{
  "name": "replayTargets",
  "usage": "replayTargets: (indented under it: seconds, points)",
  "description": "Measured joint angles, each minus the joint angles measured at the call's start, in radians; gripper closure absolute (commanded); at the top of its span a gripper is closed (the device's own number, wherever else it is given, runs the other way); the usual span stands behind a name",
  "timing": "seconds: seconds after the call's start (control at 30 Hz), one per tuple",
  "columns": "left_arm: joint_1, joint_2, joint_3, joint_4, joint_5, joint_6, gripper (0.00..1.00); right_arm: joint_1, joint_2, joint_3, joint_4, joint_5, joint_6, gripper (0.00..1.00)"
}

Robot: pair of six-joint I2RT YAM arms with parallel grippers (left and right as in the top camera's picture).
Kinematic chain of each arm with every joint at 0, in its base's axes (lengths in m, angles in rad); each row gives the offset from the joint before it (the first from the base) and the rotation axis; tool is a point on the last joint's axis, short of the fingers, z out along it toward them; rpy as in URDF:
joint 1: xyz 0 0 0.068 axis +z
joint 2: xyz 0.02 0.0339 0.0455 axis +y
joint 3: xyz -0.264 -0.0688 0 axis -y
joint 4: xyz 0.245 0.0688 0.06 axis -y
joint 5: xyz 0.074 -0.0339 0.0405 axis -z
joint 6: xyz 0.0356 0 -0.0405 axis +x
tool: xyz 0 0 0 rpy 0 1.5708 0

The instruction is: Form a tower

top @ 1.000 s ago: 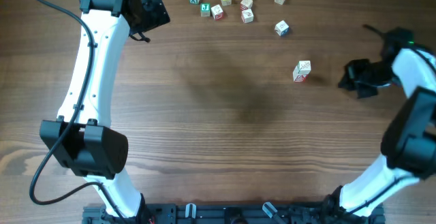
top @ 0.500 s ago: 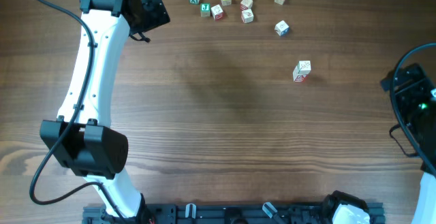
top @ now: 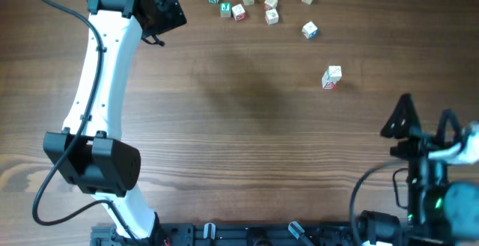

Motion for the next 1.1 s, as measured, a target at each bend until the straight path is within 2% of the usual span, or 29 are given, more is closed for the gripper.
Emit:
replayTargets:
  seconds: [0.13,0.33,0.4,0.57,0.7,0.77,1.1]
  points:
    - [0.0,-0.001,0.0,0.003,0.0,0.0,0.0,0.05,-0.154,-0.236,0.355,-0.056,-0.087,0.0]
    - [0.0,-0.001,0.0,0.003,0.0,0.0,0.0,0.053,-0.203,-0.466,0.605,-0.109,-0.177,0.0]
    - [0.0,-0.001,0.0,0.002,0.0,0.0,0.0,0.053,-0.204,-0.524,0.637,-0.113,-0.202,0.0]
    - [0.0,-0.001,0.0,0.003,0.0,0.0,0.0,0.053,-0.205,-0.555,0.584,-0.113,-0.258,0.0]
    - [0.0,-0.001,0.0,0.003,0.0,0.0,0.0,0.053,-0.208,-0.555,0.353,-0.104,-0.272,0.0]
    - [0.0,-0.001,0.0,0.002,0.0,0.0,0.0,0.053,-0.208,-0.555,0.294,-0.1,-0.272,0.0]
    - [0.0,-0.001,0.0,0.003,0.0,0.0,0.0,0.064,-0.208,-0.555,0.293,-0.092,-0.272,0.0]
